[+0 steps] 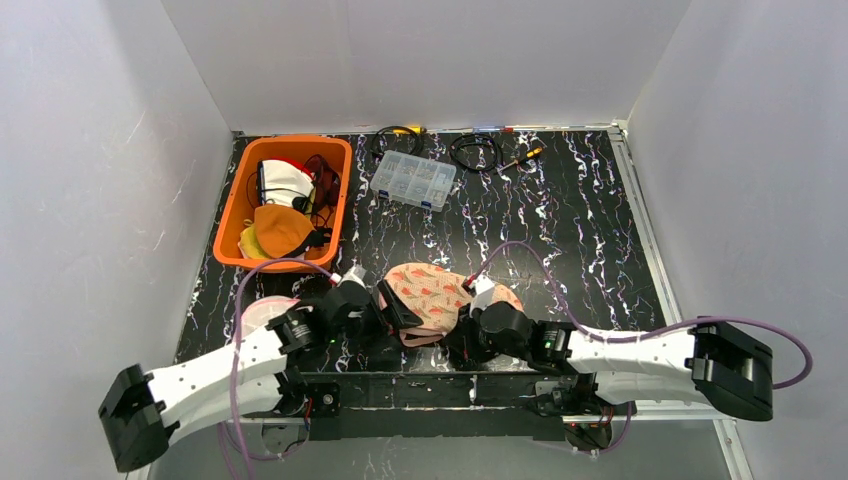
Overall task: Unzip the laundry bag and remove the bra
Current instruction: Unzip the laundry bag at the center of the board.
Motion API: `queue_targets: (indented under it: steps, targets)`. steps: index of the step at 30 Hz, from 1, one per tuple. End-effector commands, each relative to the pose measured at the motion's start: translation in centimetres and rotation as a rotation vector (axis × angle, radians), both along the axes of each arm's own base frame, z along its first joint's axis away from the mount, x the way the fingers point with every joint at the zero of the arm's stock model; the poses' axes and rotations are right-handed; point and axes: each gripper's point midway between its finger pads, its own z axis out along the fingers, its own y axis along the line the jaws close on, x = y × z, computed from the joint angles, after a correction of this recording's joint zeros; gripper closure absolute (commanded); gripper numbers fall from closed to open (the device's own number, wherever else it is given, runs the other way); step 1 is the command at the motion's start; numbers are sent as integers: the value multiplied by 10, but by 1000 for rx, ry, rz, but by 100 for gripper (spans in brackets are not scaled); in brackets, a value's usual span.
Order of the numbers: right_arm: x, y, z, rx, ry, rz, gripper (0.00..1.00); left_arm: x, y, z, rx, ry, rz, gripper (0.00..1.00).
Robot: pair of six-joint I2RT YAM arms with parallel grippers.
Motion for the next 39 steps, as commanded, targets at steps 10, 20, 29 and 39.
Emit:
queue_targets:
  steps: [10, 20, 29, 39]
  targets:
    - [-3, 32, 23, 117, -15, 64, 99, 29, -37, -24, 80, 34, 74, 18]
    - [-6, 28, 27, 119, -15, 69, 99, 47, -17, -30, 163, -14, 191, 48]
    - [-5, 21, 30, 100, -16, 57, 99, 51, -4, -34, 219, -15, 243, 93]
    - [-8, 5, 32, 85, -5, 30, 99, 53, 25, -38, 295, -14, 331, 100]
